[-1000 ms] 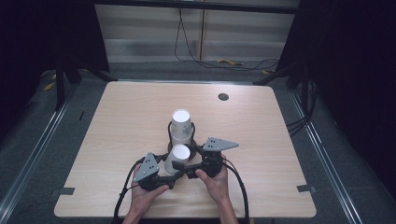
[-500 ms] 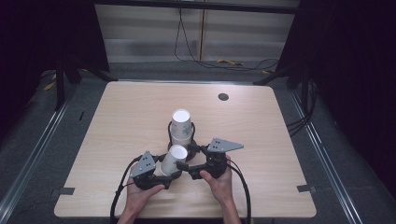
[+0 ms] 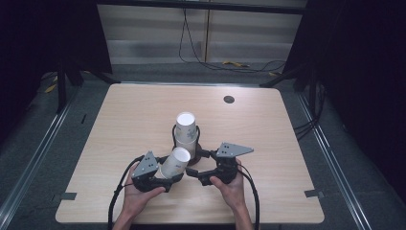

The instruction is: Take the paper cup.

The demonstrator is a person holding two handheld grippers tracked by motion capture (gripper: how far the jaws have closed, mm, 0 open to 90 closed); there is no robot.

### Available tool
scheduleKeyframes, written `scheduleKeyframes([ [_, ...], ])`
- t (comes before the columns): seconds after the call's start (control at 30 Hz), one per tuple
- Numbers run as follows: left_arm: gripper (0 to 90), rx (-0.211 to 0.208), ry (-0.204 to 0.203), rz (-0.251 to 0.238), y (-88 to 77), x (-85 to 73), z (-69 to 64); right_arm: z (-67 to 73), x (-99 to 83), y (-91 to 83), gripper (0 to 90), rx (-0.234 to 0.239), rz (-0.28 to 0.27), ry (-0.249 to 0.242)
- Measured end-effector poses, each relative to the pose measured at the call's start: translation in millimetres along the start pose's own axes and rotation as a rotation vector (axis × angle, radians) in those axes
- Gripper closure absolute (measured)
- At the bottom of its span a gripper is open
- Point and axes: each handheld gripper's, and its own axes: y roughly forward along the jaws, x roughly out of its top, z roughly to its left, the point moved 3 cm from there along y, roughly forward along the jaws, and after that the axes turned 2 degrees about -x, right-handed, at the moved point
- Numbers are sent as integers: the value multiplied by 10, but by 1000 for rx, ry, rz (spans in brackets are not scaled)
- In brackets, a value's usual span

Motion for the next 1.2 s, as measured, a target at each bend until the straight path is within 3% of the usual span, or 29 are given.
scheduleKeyframes([
  [0.2,277,4,20,36,-16,34,14,-23,51,-99,201,-27,25,-24],
  [0.33,283,-22,32,69,0,33,36,-49,60,-172,198,-43,38,-31],
  [0.4,283,-27,46,105,26,26,62,-61,49,-190,201,-24,61,-30],
  [0.5,283,-21,71,147,26,17,75,-60,46,-192,203,-31,88,-36],
  [0.73,285,-13,83,169,12,15,93,-72,37,-149,207,-20,134,-46],
  [1.0,288,-27,159,233,20,97,60,-76,35,-151,181,-22,155,-51],
  [1.2,290,-36,185,271,41,133,51,-83,49,-178,178,-13,202,-64],
])
